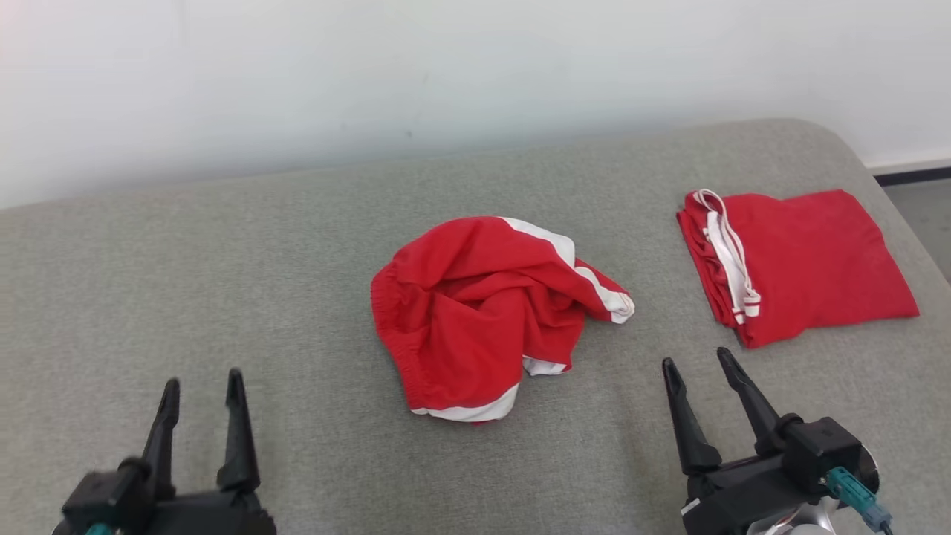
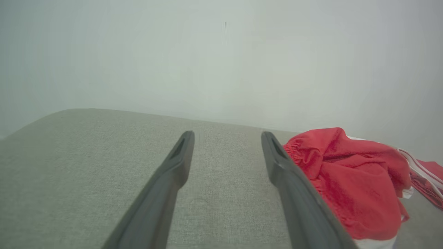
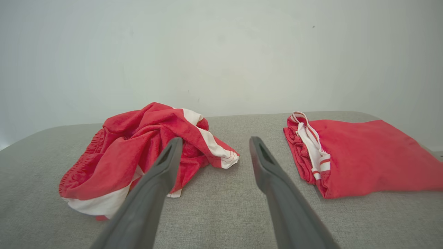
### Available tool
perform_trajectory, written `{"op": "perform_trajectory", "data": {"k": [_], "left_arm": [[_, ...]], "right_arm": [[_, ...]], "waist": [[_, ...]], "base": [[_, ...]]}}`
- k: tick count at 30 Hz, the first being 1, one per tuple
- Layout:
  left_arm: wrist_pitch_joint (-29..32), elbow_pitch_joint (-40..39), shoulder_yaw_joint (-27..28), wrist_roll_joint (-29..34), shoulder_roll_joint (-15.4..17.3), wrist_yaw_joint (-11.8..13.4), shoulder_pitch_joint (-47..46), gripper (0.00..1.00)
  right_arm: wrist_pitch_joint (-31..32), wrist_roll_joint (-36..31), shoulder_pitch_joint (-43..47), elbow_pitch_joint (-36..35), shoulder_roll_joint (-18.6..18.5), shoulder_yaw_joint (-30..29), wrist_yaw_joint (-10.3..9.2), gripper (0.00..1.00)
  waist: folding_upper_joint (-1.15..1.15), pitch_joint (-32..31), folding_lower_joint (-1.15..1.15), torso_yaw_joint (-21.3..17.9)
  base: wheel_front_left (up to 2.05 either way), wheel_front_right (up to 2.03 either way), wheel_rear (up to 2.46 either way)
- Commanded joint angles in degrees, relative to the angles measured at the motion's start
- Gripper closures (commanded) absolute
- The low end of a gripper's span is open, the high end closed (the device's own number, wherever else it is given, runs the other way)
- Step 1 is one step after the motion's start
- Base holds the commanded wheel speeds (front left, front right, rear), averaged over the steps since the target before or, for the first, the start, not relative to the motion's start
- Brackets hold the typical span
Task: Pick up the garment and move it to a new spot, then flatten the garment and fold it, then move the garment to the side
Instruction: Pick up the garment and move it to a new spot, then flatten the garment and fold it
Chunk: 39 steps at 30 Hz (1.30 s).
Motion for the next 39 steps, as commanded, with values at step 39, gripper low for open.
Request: {"op": "perform_trajectory", "data": {"k": [39], "left_arm": [[-0.1, -4.4, 4.4, 4.3, -2.7, -1.5, 11.1, 0.00]], "right_arm": [[-0.2, -0.9, 2.0, 2.6, 0.9, -3.8, -0.15, 0.00]], "waist": [[0.00, -2.6, 0.01, 3.0]], "base": [[0.00, 0.00, 0.00]]}}
